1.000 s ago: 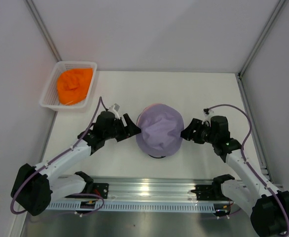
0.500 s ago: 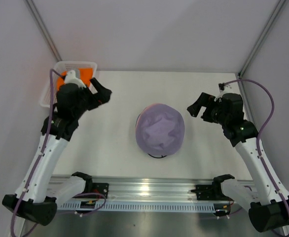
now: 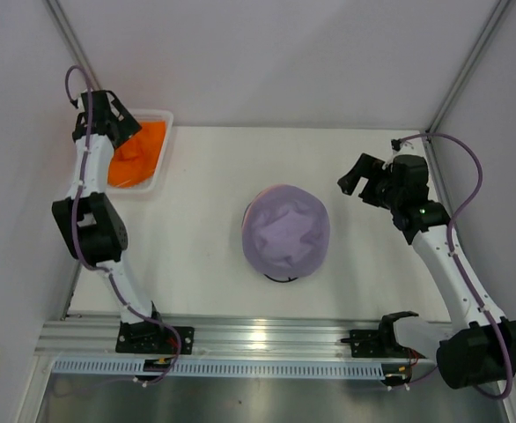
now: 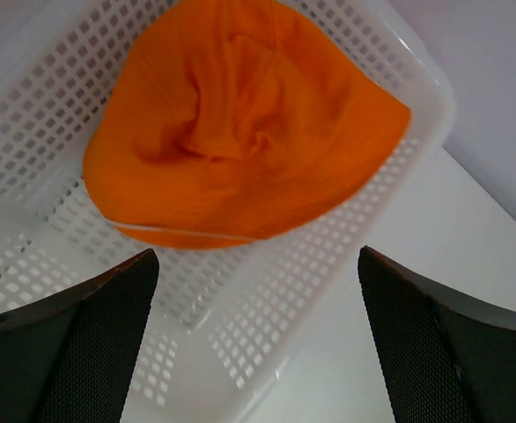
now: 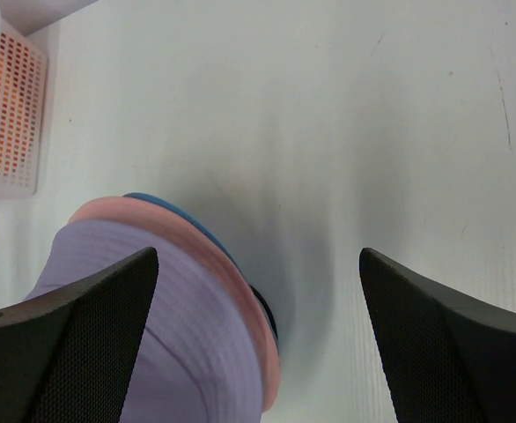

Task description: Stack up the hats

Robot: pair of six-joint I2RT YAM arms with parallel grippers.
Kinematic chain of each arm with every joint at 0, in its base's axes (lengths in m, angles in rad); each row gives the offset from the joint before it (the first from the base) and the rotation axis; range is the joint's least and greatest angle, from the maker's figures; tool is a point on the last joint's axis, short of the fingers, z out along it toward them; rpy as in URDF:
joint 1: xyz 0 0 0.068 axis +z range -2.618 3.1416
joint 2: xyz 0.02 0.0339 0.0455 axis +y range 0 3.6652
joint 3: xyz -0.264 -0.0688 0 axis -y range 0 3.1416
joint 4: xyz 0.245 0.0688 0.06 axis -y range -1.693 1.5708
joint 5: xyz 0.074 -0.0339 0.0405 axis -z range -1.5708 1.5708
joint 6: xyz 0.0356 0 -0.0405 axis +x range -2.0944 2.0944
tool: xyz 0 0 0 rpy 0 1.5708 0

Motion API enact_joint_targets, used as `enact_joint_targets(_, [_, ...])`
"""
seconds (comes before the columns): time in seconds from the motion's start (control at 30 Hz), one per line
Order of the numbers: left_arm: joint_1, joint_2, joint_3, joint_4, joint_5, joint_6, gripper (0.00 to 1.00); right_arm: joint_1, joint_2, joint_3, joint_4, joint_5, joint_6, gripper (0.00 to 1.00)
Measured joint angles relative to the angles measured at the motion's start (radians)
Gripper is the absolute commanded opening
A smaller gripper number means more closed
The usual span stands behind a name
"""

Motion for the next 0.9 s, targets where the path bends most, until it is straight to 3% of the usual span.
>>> enact_joint_targets(0.33, [0.081, 0.306, 0.332, 0.006, -0.095, 0.066, 0.93, -0.028, 0.084, -0.006, 0.08, 0.011, 0.011, 0.99])
enact_joint_targets(0.6, [0.129, 0.373, 0.299, 0.006, -0.117, 0.099, 0.82, -0.052, 0.178, -0.006, 0.108, 0.006, 0.021, 0.99])
enact_joint_targets(0.8, [0.187, 0.414, 0.298, 0.006, -0.068, 0.148, 0.71, -0.053, 0.187, -0.006, 0.123, 0.005, 0.034, 1.0])
enact_joint_targets(0.9, [0.184, 0.429, 0.31, 0.003, -0.024, 0.169, 0.7, -0.053, 0.187, -0.006, 0.132, 0.005, 0.045, 1.0])
